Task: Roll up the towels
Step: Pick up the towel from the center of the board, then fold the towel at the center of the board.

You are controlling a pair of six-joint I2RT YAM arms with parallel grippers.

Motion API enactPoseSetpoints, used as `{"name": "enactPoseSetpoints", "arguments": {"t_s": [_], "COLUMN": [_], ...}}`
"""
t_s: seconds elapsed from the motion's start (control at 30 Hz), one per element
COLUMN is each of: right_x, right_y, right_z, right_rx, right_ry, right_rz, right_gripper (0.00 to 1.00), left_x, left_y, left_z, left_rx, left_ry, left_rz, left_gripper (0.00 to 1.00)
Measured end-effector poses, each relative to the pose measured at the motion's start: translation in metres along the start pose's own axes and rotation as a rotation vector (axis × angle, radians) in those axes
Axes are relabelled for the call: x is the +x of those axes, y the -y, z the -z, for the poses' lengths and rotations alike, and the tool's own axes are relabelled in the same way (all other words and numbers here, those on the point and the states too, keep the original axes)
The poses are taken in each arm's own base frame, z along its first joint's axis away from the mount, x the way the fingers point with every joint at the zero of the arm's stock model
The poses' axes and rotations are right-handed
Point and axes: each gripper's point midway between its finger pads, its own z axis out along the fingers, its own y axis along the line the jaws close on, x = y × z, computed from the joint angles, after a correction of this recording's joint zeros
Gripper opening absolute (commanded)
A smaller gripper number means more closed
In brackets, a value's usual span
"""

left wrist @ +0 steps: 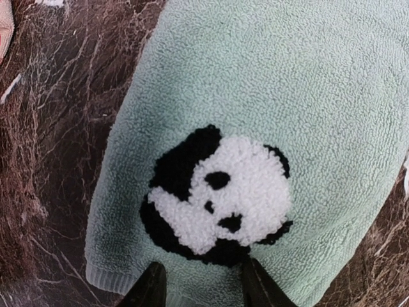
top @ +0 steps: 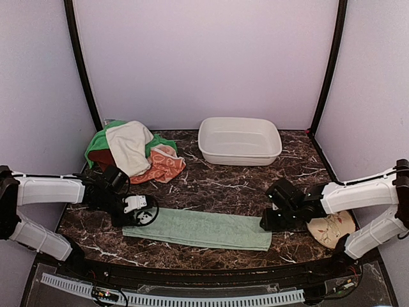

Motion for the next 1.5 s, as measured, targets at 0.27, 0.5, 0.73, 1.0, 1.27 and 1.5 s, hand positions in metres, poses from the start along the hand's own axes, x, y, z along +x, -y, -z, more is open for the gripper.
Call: {"name": "enactPoseSetpoints", "arguments": {"t_s": [0.27,0.5,0.73,1.0,1.27,1.5], "right_x": [-0.004,-0.018,-0.058,-0.078,-0.09,-0.069], "right_y": [-0.006,0.016,0.048,0.049,-0.059,-0.151], "right_z": [-0.006,0.006,0.041,0.061,0.067,0.04], "right_rx": [-0.016,0.072,0.206,0.299,0.035,-0.145], "right_ry": [0.003,0.009,0.093,0.08,0.048,-0.051], "right_rz": [-0.029,-0.073,-0.118,-0.051,0.03,0.087], "right_gripper": [0.0,0.0,0.0,0.0,0.0,0.0], "left_x": [-0.005,-0.021,-0.057,-0.086,-0.031,-0.007], "left_y": [-0.002,0.015,0.022,-0.035,-0.07,-0.055], "left_z": [-0.002,-0.001,0.018,0.057,0.049,0.035], "left_rx": [-0.011,0.056,0.102,0.031,-0.017,0.007], "left_ry": [0.02,0.057,0.126,0.261,0.205,0.159], "left_rz": [-0.012,-0.037,-0.048,0.088,0.257,0.265], "left_gripper": [0.46,0.5,0.56,0.55,0.54,0.53]}}
